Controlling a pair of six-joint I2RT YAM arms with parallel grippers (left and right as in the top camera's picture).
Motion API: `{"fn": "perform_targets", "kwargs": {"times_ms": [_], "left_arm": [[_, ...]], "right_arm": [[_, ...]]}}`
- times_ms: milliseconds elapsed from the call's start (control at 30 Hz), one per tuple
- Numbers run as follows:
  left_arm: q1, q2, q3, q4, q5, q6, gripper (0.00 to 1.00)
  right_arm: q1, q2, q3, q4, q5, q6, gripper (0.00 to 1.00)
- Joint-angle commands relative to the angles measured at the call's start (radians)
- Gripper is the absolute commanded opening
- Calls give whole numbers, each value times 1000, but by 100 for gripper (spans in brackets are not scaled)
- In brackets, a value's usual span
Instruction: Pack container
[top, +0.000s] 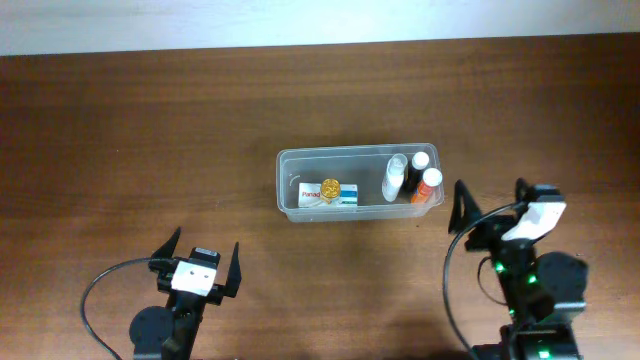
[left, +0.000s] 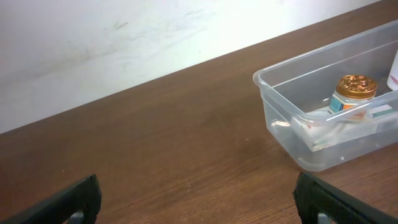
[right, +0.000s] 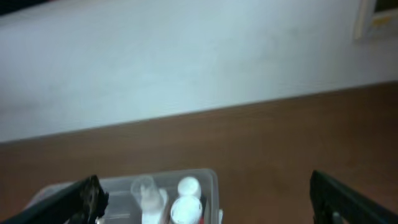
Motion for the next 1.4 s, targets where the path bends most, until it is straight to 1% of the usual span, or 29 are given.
{"fn": "perform_targets", "kwargs": {"times_ms": [0, 167, 533, 1000, 1100, 1367], "left_arm": [[6, -8, -6, 2, 8, 15, 99], [6, -8, -6, 2, 8, 15, 99], [6, -8, -6, 2, 8, 15, 99], [6, -8, -6, 2, 8, 15, 99], [6, -8, -6, 2, 8, 15, 99], [6, -8, -6, 2, 8, 15, 99]], "right_arm": [[49, -73, -93, 45, -6, -43, 98], [101, -159, -163, 50, -6, -159, 98], [98, -283, -223, 34, -5, -180, 98], [97, -431, -352, 34, -5, -222, 98], [95, -434, -379, 43, -5, -237, 98], [54, -433, -379, -16, -6, -237, 98]]}}
